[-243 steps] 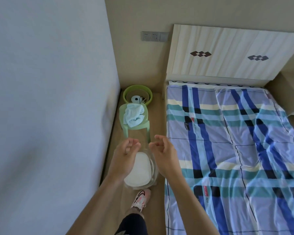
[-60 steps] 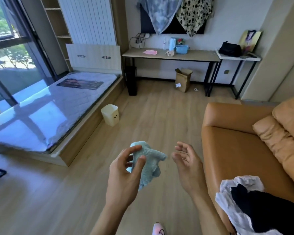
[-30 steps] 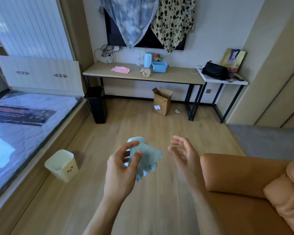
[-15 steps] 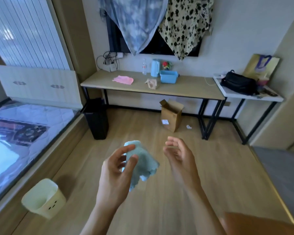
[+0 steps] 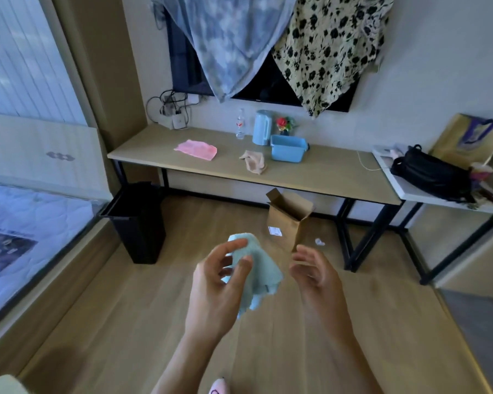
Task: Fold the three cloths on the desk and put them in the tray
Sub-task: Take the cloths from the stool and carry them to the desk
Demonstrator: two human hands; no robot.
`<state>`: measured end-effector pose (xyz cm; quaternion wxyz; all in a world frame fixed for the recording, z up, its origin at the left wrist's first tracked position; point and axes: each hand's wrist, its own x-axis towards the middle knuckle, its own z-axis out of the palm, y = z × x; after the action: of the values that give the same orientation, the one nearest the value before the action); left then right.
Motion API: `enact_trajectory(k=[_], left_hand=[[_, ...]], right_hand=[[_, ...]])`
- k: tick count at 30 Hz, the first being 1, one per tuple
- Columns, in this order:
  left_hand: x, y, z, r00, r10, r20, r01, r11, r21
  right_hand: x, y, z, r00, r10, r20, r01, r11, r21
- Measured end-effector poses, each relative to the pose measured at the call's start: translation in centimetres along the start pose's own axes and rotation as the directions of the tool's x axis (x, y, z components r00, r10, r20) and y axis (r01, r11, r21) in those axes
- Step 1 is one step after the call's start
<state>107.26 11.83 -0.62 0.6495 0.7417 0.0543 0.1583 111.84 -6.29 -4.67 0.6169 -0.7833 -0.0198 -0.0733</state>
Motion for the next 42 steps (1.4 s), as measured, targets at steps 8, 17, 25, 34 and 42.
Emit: enact_trajectory(k=[8, 17, 25, 34, 42], left_hand=[[19.0, -3.7, 2.1, 0.995, -0.046, 0.084, 0.044, 0.999, 0.022], [37.5, -8.2, 3.6, 0.996, -0.069, 0.054, 0.067, 0.997, 0.046], [55.8, -13.5, 6.3, 0.992, -0.124, 0.001, 0.124, 0.992, 0.026], [73.6, -17.1, 6.7, 0.971, -0.218, -0.100, 0.215, 0.976, -0.036], [87.8, -24.6, 6.3, 0.933, -0.355, -0.064, 0.353, 0.935, -0.039]], right_hand=[[17.2, 0.1, 5.5, 0.999, -0.014, -0.030, 0.014, 1.000, 0.003], [35.1, 2.9, 12.3, 0.999, 0.048, -0.006, -0.048, 0.998, 0.027], [55.2, 6.0, 17.6, 0.996, 0.050, 0.071, -0.051, 0.999, 0.019], [72.8, 7.5, 24.2, 0.982, 0.097, 0.164, -0.094, 0.995, -0.025], [84.0, 12.6, 29.0, 0.968, 0.222, 0.116, -0.212, 0.972, -0.098]])
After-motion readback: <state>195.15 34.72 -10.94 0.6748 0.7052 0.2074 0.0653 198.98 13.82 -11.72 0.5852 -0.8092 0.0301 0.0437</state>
